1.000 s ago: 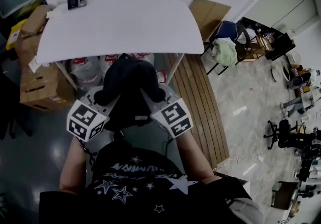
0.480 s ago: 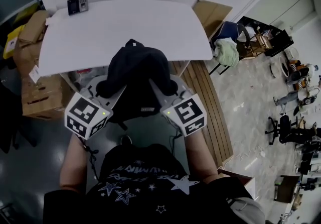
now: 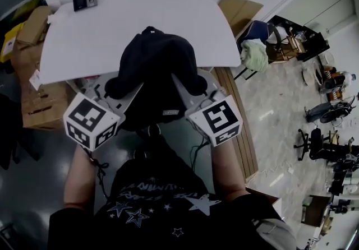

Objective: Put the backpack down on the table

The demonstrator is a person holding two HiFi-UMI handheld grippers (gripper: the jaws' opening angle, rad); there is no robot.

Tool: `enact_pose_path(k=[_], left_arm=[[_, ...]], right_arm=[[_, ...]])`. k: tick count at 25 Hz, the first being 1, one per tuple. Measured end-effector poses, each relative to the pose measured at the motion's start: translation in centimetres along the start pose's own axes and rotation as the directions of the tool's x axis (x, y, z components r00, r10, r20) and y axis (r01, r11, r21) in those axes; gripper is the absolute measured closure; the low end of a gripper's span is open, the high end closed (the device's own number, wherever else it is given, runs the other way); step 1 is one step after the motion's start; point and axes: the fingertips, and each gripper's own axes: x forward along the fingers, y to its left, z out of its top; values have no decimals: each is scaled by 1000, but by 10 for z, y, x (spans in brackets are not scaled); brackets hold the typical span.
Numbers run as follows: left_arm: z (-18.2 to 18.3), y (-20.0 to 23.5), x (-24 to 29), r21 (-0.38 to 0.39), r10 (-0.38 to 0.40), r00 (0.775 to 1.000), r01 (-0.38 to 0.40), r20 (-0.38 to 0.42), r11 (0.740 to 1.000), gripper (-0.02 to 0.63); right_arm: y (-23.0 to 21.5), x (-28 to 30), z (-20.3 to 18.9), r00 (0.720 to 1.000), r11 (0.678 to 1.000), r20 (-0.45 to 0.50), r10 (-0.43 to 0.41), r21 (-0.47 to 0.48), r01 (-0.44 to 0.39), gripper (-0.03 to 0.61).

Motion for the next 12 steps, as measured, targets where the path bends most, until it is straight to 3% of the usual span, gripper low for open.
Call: enact_pose_path(k=[8,12], left_arm=[[22,37,24,1,57,998,-57,-10,998,563],[48,56,37,28,88,996,-88,18,996,563]], right_arm=[[-42,32,10,997,997,62,56,41,-59,561],[-72,44,27,990,996,115,83,11,-85,561]])
